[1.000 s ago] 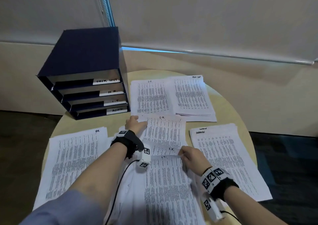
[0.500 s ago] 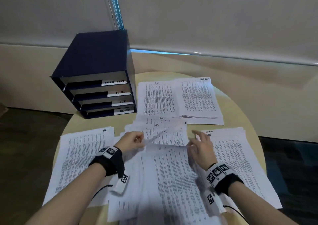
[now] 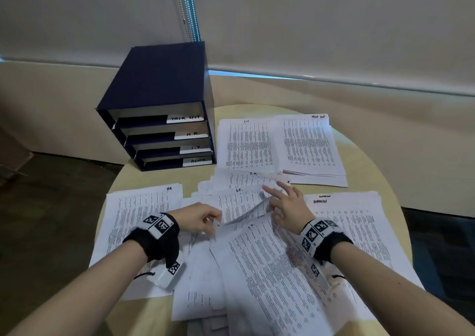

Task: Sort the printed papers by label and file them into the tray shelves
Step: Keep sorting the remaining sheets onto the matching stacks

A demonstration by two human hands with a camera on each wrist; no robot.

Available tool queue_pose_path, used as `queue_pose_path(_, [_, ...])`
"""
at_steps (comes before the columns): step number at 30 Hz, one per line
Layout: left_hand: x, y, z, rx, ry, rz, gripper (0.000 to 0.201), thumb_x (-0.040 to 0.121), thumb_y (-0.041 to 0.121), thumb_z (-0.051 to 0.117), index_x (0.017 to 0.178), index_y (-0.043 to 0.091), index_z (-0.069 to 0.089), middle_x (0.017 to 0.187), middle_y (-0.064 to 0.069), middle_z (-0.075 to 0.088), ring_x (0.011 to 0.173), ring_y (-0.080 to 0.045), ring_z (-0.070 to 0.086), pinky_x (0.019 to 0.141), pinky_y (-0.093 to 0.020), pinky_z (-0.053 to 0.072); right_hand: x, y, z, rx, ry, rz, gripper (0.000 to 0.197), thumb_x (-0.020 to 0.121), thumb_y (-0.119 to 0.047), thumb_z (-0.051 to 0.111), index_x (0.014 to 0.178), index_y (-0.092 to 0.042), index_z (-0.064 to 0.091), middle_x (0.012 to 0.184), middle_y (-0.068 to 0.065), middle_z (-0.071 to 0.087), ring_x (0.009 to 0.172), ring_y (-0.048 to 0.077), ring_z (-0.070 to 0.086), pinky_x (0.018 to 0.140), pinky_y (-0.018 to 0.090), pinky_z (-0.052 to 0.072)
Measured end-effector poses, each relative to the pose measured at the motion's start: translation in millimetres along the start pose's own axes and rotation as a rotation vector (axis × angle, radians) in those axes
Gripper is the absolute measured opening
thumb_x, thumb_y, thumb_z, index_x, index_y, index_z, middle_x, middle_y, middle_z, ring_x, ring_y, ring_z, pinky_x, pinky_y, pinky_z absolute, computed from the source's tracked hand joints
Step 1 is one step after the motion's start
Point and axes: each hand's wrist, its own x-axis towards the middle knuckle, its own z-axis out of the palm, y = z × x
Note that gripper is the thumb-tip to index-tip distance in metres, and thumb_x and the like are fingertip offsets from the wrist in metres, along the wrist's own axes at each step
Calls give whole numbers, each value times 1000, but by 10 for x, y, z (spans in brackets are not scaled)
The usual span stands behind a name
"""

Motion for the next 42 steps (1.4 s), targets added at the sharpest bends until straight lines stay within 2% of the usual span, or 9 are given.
queue_pose_path(4, [38,-124,-37,61,102,-58,24,89,7,58,81,28,52,81,11,52,70,3,48,66,-17,37,58,-68,-31,43,-19,47,16,89,-14,45,93,-19,60,98,-7,62,105,16,52,113,47,17])
queue_pose_path(8, [325,-58,-1,119,475,-157,34,95,6,44,123,23,51,125,0,45,118,-19,40,103,-36,35,-75,-140,13,59,13,0,16,93,-12,42,99,-18,56,81,-7,63,80,13,58,101,35,33])
queue_pose_path(11, [514,5,75,316,459,-210,37,92,21,54,129,23,49,129,3,50,124,-21,40,109,-42,28,-173,-152,98,103,60,4,29,91,-8,44,117,-20,46,68,-11,56,71,12,55,99,30,29])
queue_pose_path(15, [587,57,61,361,517,-85,8,91,26,61,95,20,62,93,6,61,92,-16,55,102,-38,33,-193,-114,134,33,175,28,9,88,-13,53,92,-17,60,87,-4,59,87,18,51,97,43,38])
queue_pose_path(20, [554,163,166,417,457,148,22,93,37,57,89,16,60,91,4,58,90,-15,50,97,-32,33,-115,-118,193,-60,231,59,10,75,-18,70,82,-20,63,119,4,62,117,31,52,99,59,36])
queue_pose_path(24, [571,189,122,403,530,153,28,95,44,47,96,19,60,110,2,55,111,-16,44,107,-36,29,-64,-111,213,-43,156,93,7,89,-19,53,90,-19,60,95,-6,64,100,20,56,109,53,21])
queue_pose_path(28, [675,200,-84,431,693,33,44,97,26,49,139,19,41,151,-4,31,141,-24,23,117,-41,5,-91,-119,225,17,168,66,12,93,-20,50,96,-21,61,93,-10,63,92,12,57,108,41,25])
queue_pose_path(37, [532,76,-37,529,600,42,11,97,20,50,98,15,60,98,-1,59,95,-23,54,90,-33,38,-234,-75,148,98,178,41,29,90,-13,51,117,-22,48,75,-8,62,78,11,56,102,31,29])
queue_pose_path(42, [272,23,232,232,452,120,7,99,20,47,95,15,50,88,-3,63,78,-22,58,72,-37,49,-276,-111,151,-9,320,24,7,78,-23,66,81,-19,61,107,5,60,103,26,53,86,50,47])
